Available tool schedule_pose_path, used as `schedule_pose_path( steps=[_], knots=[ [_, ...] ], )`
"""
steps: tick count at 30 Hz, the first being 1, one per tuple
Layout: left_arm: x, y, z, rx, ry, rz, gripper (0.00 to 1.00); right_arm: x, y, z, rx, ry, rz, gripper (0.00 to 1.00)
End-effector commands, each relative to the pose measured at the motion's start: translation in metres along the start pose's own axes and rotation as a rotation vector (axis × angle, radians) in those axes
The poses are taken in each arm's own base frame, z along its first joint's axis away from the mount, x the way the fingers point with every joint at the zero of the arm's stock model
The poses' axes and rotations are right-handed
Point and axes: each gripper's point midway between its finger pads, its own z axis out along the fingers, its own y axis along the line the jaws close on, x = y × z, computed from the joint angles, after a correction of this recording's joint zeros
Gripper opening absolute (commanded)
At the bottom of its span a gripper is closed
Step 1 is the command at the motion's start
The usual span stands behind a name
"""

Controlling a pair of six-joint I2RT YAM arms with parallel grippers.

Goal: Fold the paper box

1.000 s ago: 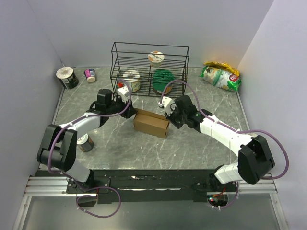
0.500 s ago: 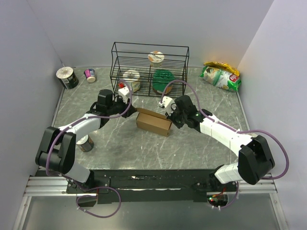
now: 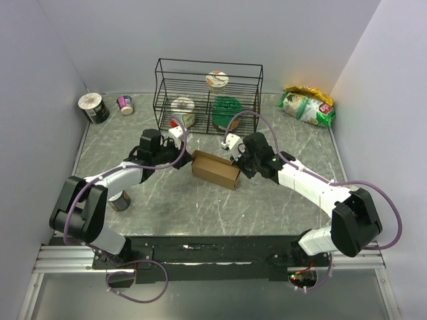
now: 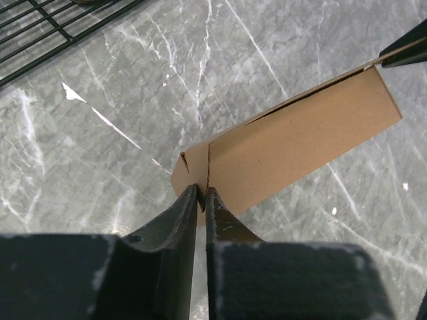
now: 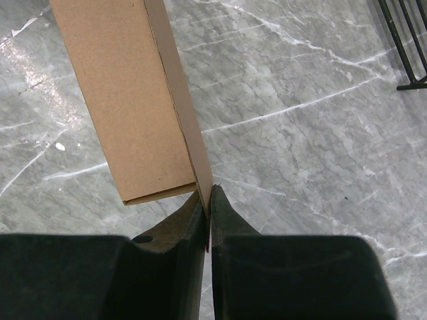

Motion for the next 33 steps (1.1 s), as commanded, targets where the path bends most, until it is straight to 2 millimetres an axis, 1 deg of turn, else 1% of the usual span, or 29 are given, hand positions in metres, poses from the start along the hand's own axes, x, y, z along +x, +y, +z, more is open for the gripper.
schedule_pose_path(
  steps=[1, 5, 11, 15, 24, 28, 31, 33],
  knots=[
    [-0.014, -0.013, 0.0, 0.025, -0.059, -0.035, 0.09, -0.03, -0.008, -0.011, 0.036, -0.085, 0.003, 0.12],
    [-0.02, -0.015, 0.0, 0.028, -0.085, -0.074, 0.07, -0.029, -0.008, -0.009, 0.038, -0.076, 0.004, 0.13],
    [-0.01, -0.015, 0.005, 0.025, -0.062, -0.111, 0.06, -0.028, -0.008, -0.009, 0.041, -0.075, 0.005, 0.13],
    [-0.009, -0.019, 0.006, 0.031, -0.072, -0.138, 0.06, -0.028, -0.009, -0.008, 0.044, -0.07, 0.008, 0.13],
    [0.015, -0.021, 0.009, 0.011, -0.034, -0.178, 0.06, -0.027, -0.01, -0.009, 0.056, -0.074, 0.008, 0.13],
    [0.025, -0.016, 0.007, -0.032, -0.021, -0.195, 0.06, -0.028, -0.011, -0.009, 0.059, -0.081, 0.012, 0.13],
    [0.03, -0.017, 0.005, -0.04, -0.018, -0.212, 0.06, -0.027, -0.011, -0.008, 0.059, -0.076, 0.013, 0.13],
    [0.037, -0.017, 0.004, -0.053, -0.009, -0.225, 0.06, -0.027, -0.012, -0.009, 0.068, -0.078, 0.017, 0.13]
  ],
)
